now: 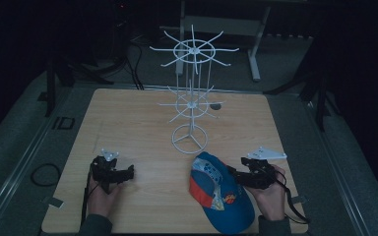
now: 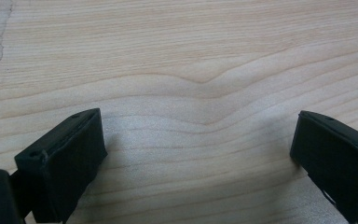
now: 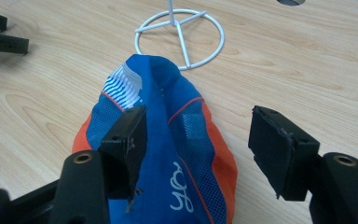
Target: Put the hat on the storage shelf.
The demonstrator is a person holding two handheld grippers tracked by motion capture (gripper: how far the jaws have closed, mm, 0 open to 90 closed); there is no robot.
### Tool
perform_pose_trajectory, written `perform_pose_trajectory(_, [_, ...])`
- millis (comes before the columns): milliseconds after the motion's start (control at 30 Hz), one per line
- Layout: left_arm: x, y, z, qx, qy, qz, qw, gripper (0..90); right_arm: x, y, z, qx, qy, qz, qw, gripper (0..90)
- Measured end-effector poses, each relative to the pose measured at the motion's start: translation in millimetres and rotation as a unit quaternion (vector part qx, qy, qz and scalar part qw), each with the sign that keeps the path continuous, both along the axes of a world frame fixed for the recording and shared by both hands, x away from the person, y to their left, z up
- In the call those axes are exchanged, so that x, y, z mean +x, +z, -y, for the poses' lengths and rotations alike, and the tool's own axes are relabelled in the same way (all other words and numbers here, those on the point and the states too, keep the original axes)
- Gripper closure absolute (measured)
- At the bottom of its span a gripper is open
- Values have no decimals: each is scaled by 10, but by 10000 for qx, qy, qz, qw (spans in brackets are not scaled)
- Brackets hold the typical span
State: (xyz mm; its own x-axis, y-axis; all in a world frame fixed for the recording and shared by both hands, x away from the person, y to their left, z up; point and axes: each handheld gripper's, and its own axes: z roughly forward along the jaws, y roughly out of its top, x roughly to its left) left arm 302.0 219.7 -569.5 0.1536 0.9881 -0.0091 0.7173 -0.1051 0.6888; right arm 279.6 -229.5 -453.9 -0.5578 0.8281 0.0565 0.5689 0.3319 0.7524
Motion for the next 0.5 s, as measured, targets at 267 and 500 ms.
perform_pose_trajectory(267, [0,-1,14,1,76,8,10000,35,12,4,38,41,-20,-52,10000,371])
perform_pose_trajectory(500, [0,-1,14,0,75,8,10000,35,25,-25,-34,-6,31,-105,9999,371])
